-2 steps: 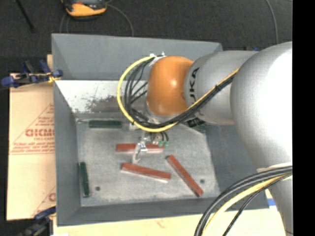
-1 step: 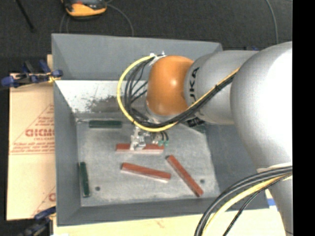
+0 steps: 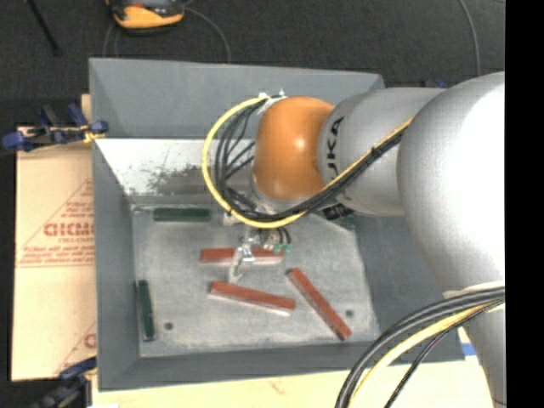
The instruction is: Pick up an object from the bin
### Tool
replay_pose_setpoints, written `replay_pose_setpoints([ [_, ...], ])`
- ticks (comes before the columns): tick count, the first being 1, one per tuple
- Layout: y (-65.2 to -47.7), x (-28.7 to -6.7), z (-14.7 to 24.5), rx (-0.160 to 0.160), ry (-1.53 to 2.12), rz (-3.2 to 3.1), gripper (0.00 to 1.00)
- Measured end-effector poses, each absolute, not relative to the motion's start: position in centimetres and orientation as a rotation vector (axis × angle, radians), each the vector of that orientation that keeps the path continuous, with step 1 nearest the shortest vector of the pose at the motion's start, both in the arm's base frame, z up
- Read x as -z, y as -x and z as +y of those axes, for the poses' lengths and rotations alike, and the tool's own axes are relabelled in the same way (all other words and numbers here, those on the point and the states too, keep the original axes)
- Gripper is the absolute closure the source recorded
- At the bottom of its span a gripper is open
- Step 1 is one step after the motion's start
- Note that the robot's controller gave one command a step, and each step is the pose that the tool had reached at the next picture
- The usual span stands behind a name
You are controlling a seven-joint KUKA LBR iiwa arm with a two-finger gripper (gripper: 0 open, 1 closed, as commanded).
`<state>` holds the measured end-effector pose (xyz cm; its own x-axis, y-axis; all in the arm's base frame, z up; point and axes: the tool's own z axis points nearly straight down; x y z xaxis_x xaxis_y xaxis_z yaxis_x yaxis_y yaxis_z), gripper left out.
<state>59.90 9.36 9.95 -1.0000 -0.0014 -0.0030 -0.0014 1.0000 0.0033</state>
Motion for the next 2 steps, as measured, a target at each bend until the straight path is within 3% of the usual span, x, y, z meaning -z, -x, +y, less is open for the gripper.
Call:
replay_pose_setpoints([
  [1, -59.97, -10.04, 9.37, -0.006, 0.001, 3.136, 1.0],
  [2, -59.97, -10.04, 9.37, -0.006, 0.001, 3.136, 1.0],
])
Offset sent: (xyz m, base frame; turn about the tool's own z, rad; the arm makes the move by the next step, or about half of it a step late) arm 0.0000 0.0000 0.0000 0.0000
